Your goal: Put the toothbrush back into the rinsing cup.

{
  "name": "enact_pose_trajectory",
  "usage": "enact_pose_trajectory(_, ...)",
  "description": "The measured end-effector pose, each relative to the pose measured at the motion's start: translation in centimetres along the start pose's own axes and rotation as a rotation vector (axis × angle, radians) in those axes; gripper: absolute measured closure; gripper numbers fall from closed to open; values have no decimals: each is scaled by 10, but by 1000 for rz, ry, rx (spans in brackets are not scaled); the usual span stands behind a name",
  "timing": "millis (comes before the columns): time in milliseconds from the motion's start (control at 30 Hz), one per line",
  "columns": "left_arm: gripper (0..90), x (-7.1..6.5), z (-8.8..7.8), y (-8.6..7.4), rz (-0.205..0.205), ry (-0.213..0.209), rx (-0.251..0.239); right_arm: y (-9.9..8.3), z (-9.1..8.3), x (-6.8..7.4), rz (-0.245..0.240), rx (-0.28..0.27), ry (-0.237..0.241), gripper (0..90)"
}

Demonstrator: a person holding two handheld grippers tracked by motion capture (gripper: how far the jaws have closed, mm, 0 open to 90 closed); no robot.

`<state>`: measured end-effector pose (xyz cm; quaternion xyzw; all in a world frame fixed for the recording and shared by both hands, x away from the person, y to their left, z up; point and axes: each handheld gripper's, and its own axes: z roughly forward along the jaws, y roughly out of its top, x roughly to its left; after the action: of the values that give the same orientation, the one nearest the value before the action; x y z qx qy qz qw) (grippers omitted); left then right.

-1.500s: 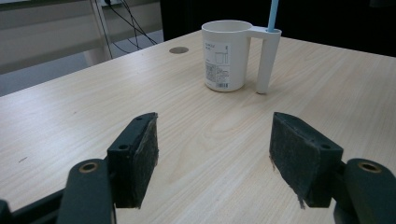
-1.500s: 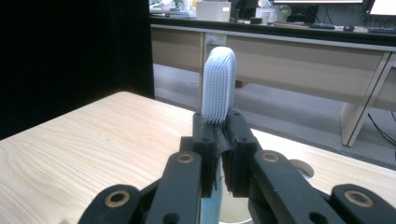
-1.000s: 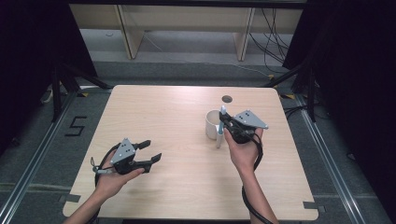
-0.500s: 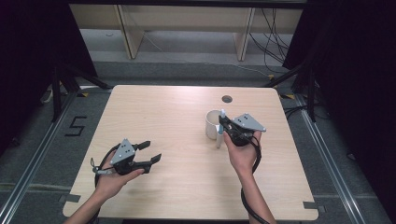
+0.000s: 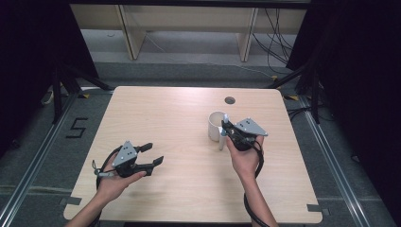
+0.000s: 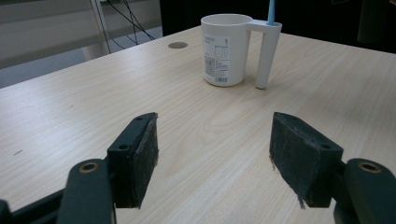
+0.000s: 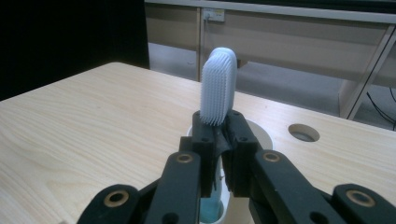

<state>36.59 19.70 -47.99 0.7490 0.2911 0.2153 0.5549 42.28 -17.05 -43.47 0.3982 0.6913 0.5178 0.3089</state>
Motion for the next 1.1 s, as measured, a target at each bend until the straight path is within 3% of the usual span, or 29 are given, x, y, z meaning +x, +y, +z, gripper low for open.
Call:
enact_pose_trajectory(133,322,0,-1,0,1,7,14,0,0,1,3,17,-7,808)
enact_pose_trajectory(167,321,0,-1,0,0,7,13,-1,0,-1,-20,10,-18,789)
enact_pose_trajectory(233,322,0,-1,-1,-1,8,13,-1,-1,0,-3,23,-17,770)
enact_pose_trajectory(267,321,0,-1,-1,-4,9,13,-2,0,0,-14,21,-18,707)
enact_pose_trajectory(300,321,0,-1,-1,-4,9,13,-2,0,0,-14,21,-18,707)
enact_pose_trajectory(367,321,1,-1,-1,-5,12,11,-2,0,0,-4,53,-22,567)
enact_pose_trajectory(533,315,5,-3,-4,-16,25,2,-2,-3,-1,-34,54,-34,442)
enact_pose_trajectory(833,306,14,-11,-9,-16,62,-17,-6,-20,-7,-64,93,-9,385)
enact_pose_trajectory(867,304,16,-12,-12,-24,69,-37,-8,-22,-7,-66,89,-9,383)
enact_pose_trajectory(1100,304,23,-21,-18,-48,110,-25,-18,-38,-13,-63,85,2,387)
